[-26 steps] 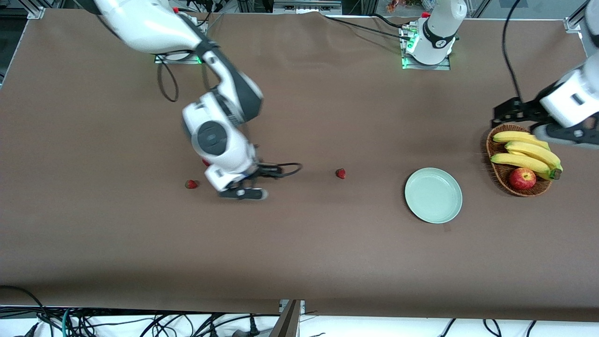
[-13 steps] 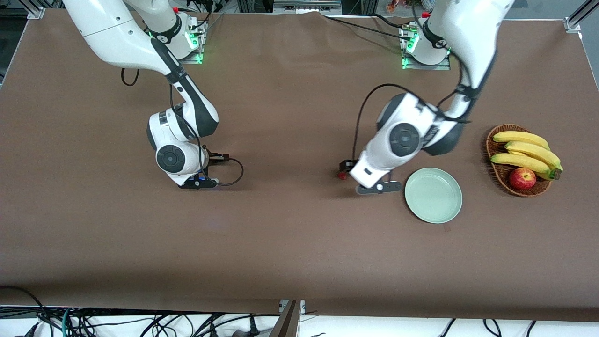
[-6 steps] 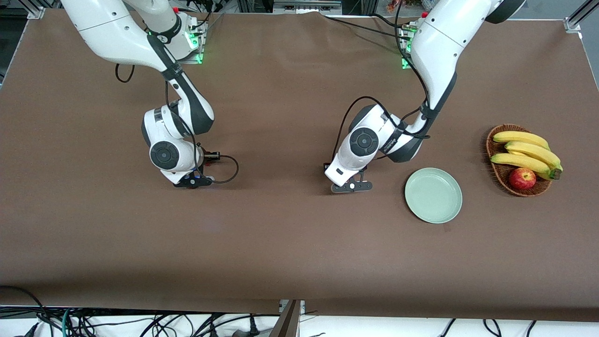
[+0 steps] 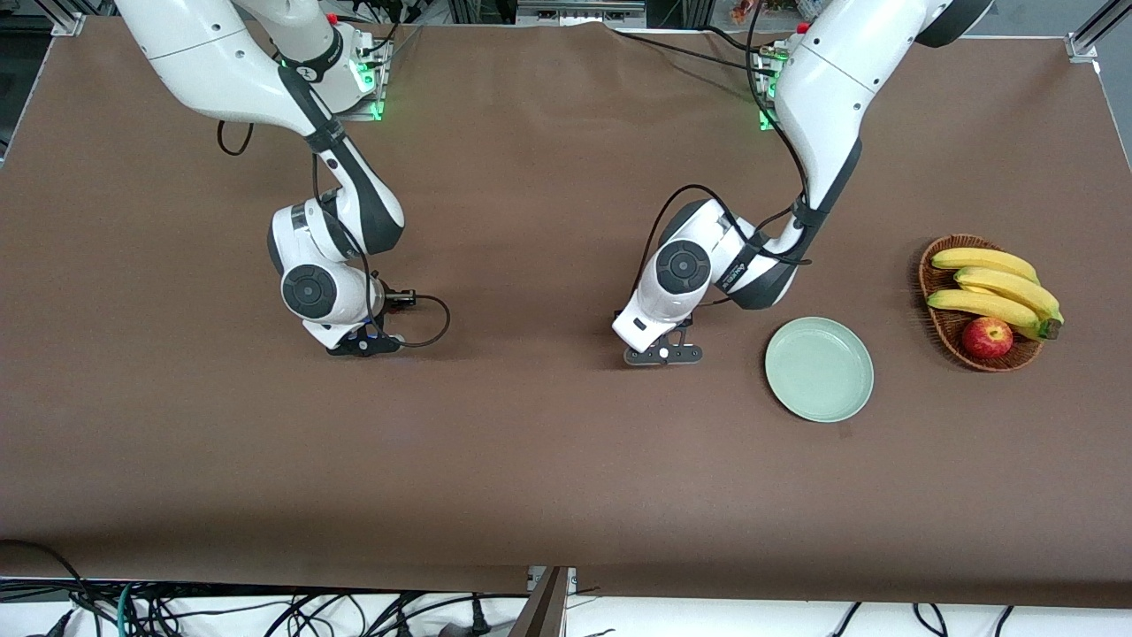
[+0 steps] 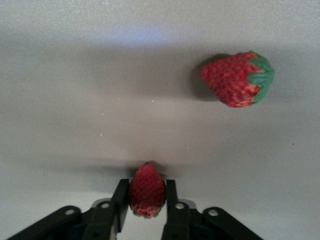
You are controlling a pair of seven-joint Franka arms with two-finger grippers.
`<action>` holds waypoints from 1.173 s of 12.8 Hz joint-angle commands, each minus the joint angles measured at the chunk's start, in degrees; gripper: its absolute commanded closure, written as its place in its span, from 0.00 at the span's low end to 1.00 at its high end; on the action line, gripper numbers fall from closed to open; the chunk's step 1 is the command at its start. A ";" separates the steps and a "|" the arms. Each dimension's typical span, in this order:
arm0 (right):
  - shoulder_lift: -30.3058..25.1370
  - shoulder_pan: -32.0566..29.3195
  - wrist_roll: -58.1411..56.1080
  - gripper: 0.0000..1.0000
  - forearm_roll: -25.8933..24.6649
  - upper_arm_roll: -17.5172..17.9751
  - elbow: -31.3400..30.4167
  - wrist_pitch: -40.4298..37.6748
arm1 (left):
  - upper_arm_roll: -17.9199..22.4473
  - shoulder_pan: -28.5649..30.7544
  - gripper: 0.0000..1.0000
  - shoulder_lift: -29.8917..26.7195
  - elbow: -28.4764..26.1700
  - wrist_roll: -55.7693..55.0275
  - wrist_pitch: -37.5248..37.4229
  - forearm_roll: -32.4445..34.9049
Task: Collect all strawberries into plate
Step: 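Lift the strawberry over the plate while the right gripper grasps another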
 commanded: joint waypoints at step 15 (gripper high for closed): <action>16.34 18.32 39.16 1.00 6.90 6.70 29.97 11.73 | 0.79 21.93 0.83 -2.76 -1.73 38.07 -8.30 5.89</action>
